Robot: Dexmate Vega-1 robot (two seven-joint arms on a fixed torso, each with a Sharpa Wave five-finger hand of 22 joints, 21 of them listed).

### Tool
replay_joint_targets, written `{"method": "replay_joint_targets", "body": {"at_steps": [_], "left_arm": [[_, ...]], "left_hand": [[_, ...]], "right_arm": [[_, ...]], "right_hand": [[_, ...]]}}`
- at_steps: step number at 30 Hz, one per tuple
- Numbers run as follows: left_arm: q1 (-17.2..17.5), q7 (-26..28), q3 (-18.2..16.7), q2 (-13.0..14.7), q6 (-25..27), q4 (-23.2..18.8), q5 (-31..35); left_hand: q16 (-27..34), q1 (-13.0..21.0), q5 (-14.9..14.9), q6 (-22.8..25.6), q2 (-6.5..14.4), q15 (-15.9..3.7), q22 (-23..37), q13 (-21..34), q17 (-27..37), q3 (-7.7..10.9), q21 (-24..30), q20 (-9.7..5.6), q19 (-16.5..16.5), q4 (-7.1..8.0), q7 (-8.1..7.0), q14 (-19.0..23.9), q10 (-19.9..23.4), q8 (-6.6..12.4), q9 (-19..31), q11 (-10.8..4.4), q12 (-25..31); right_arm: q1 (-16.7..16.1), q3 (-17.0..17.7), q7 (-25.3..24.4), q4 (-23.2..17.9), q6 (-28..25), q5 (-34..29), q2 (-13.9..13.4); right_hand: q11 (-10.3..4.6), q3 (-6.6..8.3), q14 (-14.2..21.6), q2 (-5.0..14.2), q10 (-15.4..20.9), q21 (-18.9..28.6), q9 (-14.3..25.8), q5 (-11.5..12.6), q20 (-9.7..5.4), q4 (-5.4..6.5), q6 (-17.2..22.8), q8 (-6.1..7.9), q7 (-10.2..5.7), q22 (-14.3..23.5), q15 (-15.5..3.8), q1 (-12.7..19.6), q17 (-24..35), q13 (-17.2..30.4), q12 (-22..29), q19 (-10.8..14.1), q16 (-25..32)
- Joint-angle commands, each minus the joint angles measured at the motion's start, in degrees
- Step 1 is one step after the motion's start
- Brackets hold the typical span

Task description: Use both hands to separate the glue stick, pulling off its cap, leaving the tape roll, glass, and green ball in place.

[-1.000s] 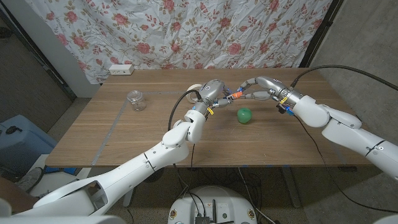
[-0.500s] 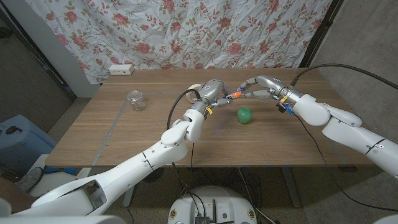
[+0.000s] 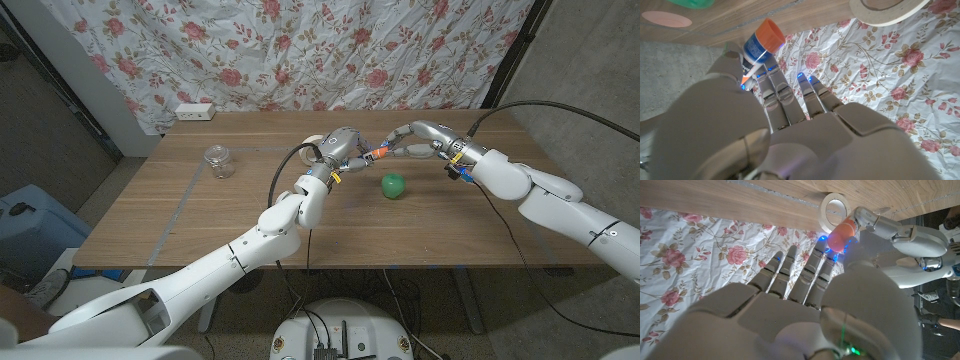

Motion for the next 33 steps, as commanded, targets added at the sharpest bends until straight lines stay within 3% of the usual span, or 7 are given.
{"method": "replay_joint_targets", "body": {"at_steps": [1, 33], "left_arm": [[0.04, -0.26, -0.11, -0.14, 0.41, -0.07, 0.38], [-0.18, 0.35, 0.01, -0.20, 0.10, 0.63, 0.39]], "left_hand": [[-0.19, 1.95, 0.33, 6.50, 2.49, -8.72, 0.25, 0.10, 0.11, 0.08, -0.23, -2.47, -0.03, 0.25, -1.23, 0.60, 2.53, 0.27, 0.61, -2.18, 0.14], [-0.22, 2.00, 0.33, 6.47, 2.55, -8.72, 0.25, 0.12, 0.10, -0.13, -0.25, -2.52, -0.14, 0.25, -1.20, 0.58, 2.57, 0.21, 0.62, -2.19, 0.16]], "right_arm": [[0.43, -0.14, 0.43, 0.50, 0.55, 0.09, 0.12], [0.43, 0.50, -0.17, 1.74, 1.77, 0.78, 0.04]], "right_hand": [[-0.16, -0.27, 0.63, 0.56, 0.97, -0.04, 0.08, -0.42, -0.10, 0.10, 0.91, 0.45, -0.08, 0.20, -8.26, 0.51, 0.25, 0.03, -0.29, 0.53, 0.54], [-0.13, -0.56, 1.73, 1.74, 2.71, 0.20, 0.00, -0.78, -0.51, 0.03, 2.10, 0.28, -0.02, 0.20, -8.80, 1.65, 0.63, 0.25, -0.56, 1.93, 1.44]]}}
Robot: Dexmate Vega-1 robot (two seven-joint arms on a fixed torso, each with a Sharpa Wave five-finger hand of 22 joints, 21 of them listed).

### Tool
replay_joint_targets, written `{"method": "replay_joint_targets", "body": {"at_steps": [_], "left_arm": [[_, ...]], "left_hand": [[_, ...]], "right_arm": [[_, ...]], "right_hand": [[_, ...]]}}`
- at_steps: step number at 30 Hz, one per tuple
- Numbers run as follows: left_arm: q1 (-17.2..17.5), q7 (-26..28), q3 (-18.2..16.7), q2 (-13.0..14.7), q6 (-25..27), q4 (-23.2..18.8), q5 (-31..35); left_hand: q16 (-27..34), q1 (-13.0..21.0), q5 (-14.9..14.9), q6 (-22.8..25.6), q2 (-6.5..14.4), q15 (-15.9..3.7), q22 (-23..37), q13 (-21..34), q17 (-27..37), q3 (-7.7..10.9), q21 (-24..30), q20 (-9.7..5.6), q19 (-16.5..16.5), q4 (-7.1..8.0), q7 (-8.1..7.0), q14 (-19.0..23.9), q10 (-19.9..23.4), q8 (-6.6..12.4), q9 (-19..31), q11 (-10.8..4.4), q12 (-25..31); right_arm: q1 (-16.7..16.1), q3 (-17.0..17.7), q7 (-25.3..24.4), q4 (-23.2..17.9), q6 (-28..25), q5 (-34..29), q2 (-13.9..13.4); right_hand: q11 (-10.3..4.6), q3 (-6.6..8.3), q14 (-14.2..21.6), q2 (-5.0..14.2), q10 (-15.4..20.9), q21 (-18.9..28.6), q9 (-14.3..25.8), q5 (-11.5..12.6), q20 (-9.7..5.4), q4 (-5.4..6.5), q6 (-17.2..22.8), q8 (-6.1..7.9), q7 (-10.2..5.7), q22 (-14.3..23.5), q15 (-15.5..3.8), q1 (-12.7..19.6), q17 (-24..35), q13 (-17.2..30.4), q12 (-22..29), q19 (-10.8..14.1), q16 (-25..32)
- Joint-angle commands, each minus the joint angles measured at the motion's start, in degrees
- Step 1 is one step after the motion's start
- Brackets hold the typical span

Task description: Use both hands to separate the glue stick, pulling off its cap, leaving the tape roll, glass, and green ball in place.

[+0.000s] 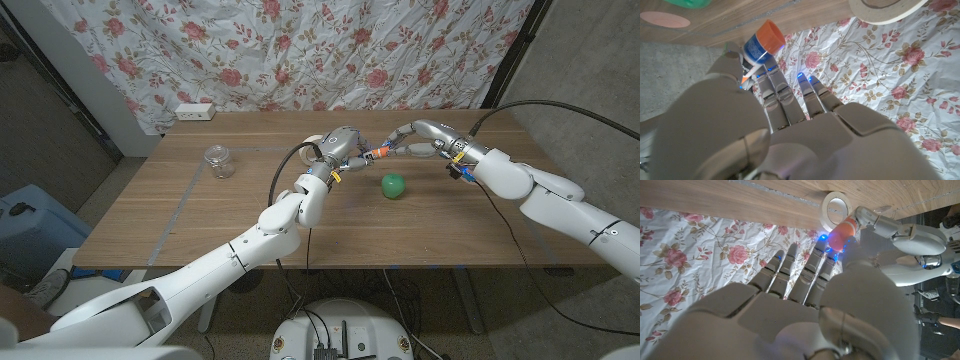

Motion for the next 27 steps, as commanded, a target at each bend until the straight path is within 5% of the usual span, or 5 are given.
{"method": "replay_joint_targets", "body": {"at_steps": [1, 27], "left_arm": [[0.29, 0.23, 0.05, -0.05, 0.73, -0.23, 0.21], [0.90, -0.36, -0.22, 0.47, 1.56, -1.10, 0.35]], "left_hand": [[-0.22, 2.08, 0.28, 6.45, 2.48, -8.72, 0.25, 0.10, 0.10, -0.04, -0.24, -2.50, -0.12, 0.20, -1.21, 0.58, 2.57, 0.34, 0.61, -2.19, 0.49], [-0.22, 2.17, 0.29, 6.36, 2.57, -8.73, 0.25, 0.10, 0.10, -0.14, -0.24, -2.48, -0.14, 0.19, -1.09, 0.59, 2.48, 0.29, 0.62, -2.17, 0.45]], "right_arm": [[0.32, 0.16, 0.19, 0.60, 0.72, 0.40, -0.08], [-1.04, 1.79, -0.36, -0.83, 1.03, -0.11, -1.49]], "right_hand": [[0.19, -0.11, 0.52, 0.44, 0.57, 0.20, 0.26, -0.12, -0.12, 0.05, 0.89, 0.27, -0.21, 0.19, -8.74, 0.31, 0.10, 0.30, -0.10, 0.30, 0.36], [0.18, -0.40, 0.90, 0.32, 0.67, 0.09, 0.23, -0.33, -0.14, -0.07, 0.91, -0.07, -0.23, 0.19, -8.70, 0.68, 0.03, 0.33, -0.53, 0.53, 0.37]]}}
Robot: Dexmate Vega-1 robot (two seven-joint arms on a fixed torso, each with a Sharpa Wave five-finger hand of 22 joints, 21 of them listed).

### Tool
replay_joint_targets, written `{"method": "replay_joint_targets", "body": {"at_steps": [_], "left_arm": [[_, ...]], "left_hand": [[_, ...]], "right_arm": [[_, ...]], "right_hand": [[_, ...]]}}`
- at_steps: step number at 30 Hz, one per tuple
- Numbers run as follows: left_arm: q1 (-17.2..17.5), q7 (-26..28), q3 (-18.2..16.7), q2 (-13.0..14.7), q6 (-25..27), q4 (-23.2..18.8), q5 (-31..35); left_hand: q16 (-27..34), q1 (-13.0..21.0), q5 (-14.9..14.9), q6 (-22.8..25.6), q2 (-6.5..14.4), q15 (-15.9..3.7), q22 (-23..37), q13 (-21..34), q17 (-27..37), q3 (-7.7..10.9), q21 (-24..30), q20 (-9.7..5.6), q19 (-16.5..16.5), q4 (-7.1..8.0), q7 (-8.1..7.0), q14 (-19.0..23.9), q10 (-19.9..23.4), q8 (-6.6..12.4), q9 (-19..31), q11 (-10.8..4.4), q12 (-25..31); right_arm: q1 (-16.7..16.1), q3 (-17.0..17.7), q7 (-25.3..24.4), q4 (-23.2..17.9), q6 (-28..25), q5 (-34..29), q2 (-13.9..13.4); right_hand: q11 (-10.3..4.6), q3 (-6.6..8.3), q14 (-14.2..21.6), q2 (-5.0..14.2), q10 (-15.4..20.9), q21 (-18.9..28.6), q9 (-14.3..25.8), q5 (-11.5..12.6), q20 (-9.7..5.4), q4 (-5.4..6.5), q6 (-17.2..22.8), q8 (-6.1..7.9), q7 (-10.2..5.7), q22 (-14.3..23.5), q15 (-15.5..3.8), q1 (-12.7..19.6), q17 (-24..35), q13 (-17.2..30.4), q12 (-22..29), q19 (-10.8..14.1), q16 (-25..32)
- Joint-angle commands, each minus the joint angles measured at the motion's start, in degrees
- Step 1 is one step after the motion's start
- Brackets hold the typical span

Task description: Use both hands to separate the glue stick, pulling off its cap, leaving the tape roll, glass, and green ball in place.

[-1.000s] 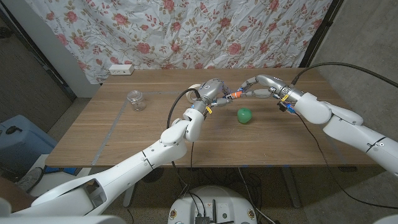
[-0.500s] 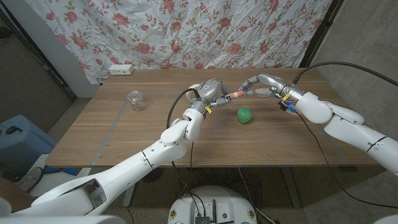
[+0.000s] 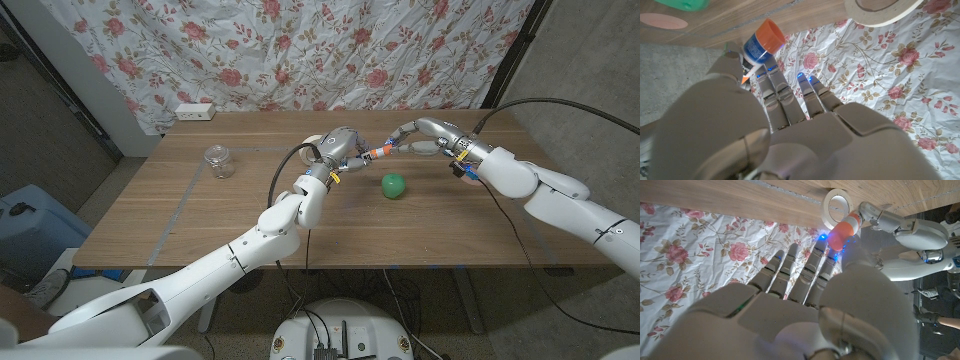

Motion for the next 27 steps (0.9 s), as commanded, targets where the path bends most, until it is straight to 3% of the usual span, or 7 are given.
{"method": "replay_joint_targets", "body": {"at_steps": [1, 13, 27], "left_arm": [[0.30, -0.39, -0.23, 0.43, 0.10, -0.42, -0.03], [0.59, -1.08, -0.48, 0.71, 1.07, -1.11, 0.17], [1.24, -4.43, -1.64, 3.51, 1.65, -4.07, 0.53]], "left_hand": [[-0.22, 2.31, 0.35, 6.40, 2.44, -8.73, 0.25, 0.07, 0.10, 0.08, -0.25, -2.48, -0.14, 0.28, -1.11, 0.59, 2.48, 0.30, 0.58, -2.17, 0.33], [-0.21, 2.30, 0.34, 6.40, 2.44, -8.68, 0.25, 0.07, 0.10, -0.02, -0.24, -2.51, -0.14, 0.30, -1.08, 0.62, 2.46, 0.30, 0.58, -2.16, 0.33], [-0.20, 2.29, 0.35, 6.35, 2.46, -8.69, 0.25, 0.07, 0.11, -0.11, -0.24, -2.52, -0.16, 0.31, -1.02, 0.67, 2.37, 0.28, 0.59, -2.16, 0.31]], "right_arm": [[-0.70, 0.86, -0.18, -0.91, -0.18, -0.32, -0.74], [-1.10, 1.53, -0.84, -0.98, -1.45, -0.51, -0.81], [-0.30, 1.40, -1.28, 0.48, -3.87, 0.48, 0.01]], "right_hand": [[-0.04, -0.35, 0.28, -0.02, 0.46, 0.09, 0.19, -0.09, -0.12, 0.03, 0.69, 0.34, -0.03, 0.18, -8.44, 0.37, 0.15, 0.06, -0.17, 0.57, 0.35], [-0.03, -0.61, 0.21, -0.25, 0.08, 0.07, 0.17, -0.16, 0.06, 0.07, 0.40, 0.00, -0.04, 0.19, -8.24, 0.35, 0.05, -0.01, -0.61, 0.71, 0.16], [0.00, -0.94, 0.23, -0.29, -0.01, 0.05, 0.16, -0.22, 0.16, 0.30, 0.16, -0.34, -0.05, 0.20, -8.12, 0.04, 0.03, 0.18, -0.77, 0.84, 0.09]]}}
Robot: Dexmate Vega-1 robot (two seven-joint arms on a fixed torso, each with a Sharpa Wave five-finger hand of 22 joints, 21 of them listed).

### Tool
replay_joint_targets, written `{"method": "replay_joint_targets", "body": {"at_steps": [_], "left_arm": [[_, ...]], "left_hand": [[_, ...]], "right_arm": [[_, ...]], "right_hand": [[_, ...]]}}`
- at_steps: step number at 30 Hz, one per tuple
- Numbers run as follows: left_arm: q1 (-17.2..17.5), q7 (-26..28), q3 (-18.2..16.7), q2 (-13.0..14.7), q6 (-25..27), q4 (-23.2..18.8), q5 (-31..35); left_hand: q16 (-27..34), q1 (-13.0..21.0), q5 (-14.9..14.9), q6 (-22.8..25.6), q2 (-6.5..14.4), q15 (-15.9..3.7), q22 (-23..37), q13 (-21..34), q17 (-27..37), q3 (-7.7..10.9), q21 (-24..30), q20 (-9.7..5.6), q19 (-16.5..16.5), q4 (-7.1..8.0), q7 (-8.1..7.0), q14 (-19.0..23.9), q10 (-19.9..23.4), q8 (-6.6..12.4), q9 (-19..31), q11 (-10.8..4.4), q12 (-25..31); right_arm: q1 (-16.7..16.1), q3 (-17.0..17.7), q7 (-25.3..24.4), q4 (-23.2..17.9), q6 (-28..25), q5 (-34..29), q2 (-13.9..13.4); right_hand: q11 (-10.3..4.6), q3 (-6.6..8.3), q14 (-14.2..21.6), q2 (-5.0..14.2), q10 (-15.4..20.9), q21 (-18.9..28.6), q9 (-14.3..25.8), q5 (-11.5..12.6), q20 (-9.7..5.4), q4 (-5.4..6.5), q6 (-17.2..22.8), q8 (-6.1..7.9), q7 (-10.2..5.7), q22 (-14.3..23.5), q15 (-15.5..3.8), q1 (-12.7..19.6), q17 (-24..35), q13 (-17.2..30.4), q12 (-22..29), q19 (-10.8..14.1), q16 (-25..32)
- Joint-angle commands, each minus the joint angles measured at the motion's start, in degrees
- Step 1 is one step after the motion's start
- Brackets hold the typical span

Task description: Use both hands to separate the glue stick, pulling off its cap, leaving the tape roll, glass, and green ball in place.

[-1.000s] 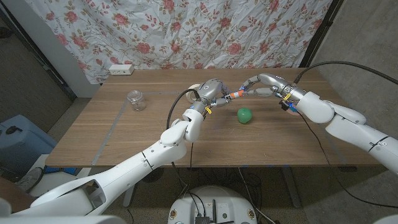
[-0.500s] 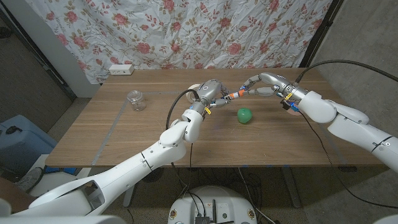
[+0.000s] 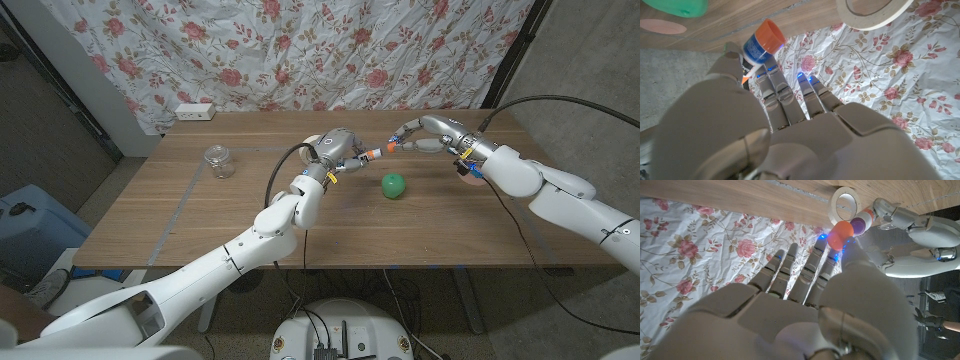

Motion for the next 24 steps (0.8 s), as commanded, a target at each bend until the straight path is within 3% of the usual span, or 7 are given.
{"method": "replay_joint_targets", "body": {"at_steps": [1, 24], "left_arm": [[0.45, -2.77, -1.01, 2.25, 0.25, -2.12, 0.02], [0.64, -9.47, -2.61, 7.53, -2.46, -4.27, 1.21]], "left_hand": [[-0.20, 2.28, 0.29, 6.34, 2.47, -8.47, 0.25, 0.12, 0.11, 0.24, -0.24, -2.54, -0.15, 0.33, -1.04, 0.46, 2.36, 0.44, 0.57, -2.15, 0.39], [-0.21, 2.12, 0.27, 6.20, 2.44, -8.43, 0.25, 0.12, 0.10, 0.03, -0.23, -2.52, -0.13, 0.40, -1.14, 0.45, 2.27, 0.40, 0.57, -2.14, 0.37]], "right_arm": [[0.65, 0.00, -0.44, 1.03, -2.16, 0.85, 0.76], [3.00, -2.39, -0.33, 3.00, -8.05, 2.71, 2.49]], "right_hand": [[0.00, -0.36, 0.24, -0.28, -0.05, 0.04, 0.19, -0.21, -0.26, 0.01, -0.03, -0.20, 0.15, 0.06, -8.08, -0.01, 0.04, 0.19, -0.36, 0.43, 0.06], [0.00, -0.70, 0.11, -0.11, -0.01, 0.15, 0.21, -0.24, -0.33, 0.10, -0.01, -0.56, 0.14, 0.10, -8.18, -0.11, 0.11, 0.68, -0.39, 0.96, 0.01]]}}
